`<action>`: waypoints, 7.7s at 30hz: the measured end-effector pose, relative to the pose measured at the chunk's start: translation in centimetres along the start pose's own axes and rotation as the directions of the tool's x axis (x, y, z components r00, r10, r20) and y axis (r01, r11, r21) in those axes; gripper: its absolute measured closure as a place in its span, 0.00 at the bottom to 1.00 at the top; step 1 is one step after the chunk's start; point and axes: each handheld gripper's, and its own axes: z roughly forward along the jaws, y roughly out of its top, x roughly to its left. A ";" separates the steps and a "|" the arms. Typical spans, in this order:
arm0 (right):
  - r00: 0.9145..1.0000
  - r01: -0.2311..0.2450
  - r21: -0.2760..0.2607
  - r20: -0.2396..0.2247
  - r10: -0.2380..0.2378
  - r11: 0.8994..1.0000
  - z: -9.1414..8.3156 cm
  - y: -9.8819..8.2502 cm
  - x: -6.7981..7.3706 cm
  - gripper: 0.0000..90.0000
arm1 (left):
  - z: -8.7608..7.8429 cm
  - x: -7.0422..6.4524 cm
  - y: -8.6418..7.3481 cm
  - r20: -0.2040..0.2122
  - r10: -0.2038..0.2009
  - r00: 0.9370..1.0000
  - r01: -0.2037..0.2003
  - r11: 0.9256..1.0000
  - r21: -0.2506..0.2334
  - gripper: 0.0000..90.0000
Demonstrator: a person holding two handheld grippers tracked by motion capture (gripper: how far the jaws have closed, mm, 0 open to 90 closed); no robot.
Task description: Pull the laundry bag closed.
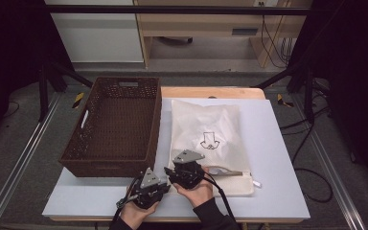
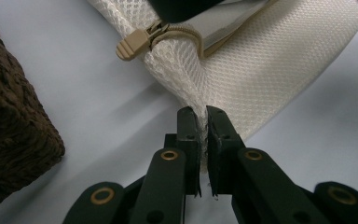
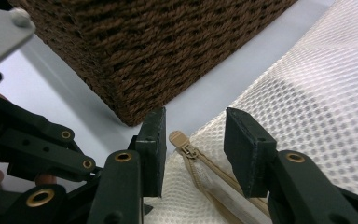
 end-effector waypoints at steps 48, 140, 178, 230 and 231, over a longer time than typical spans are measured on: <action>0.997 0.044 0.082 0.063 -0.050 0.996 0.9 0.5 0.9 0.92 | 0.0 -0.2 0.0 -0.011 0.014 1.000 -0.014 1.000 0.001 0.93; 0.989 -0.135 -0.034 -0.060 0.133 0.990 -0.7 -3.0 -1.4 0.96 | 0.8 0.5 3.0 -0.110 -0.007 0.994 0.005 1.000 -0.019 0.93; 0.967 -0.250 -0.075 -0.059 0.246 0.965 -1.4 -3.9 -1.6 0.97 | -0.1 0.2 3.1 -0.101 -0.007 0.995 -0.001 0.998 -0.071 0.94; 0.966 -0.257 -0.082 -0.038 0.255 0.963 -0.9 -4.0 -1.8 0.97 | 0.8 0.4 3.5 -0.076 -0.031 0.997 0.028 0.999 -0.040 0.94; 0.966 -0.260 -0.087 -0.043 0.257 0.962 -0.9 -4.0 -1.9 0.97 | 0.8 0.4 3.5 -0.076 -0.031 0.997 0.028 0.999 -0.042 0.94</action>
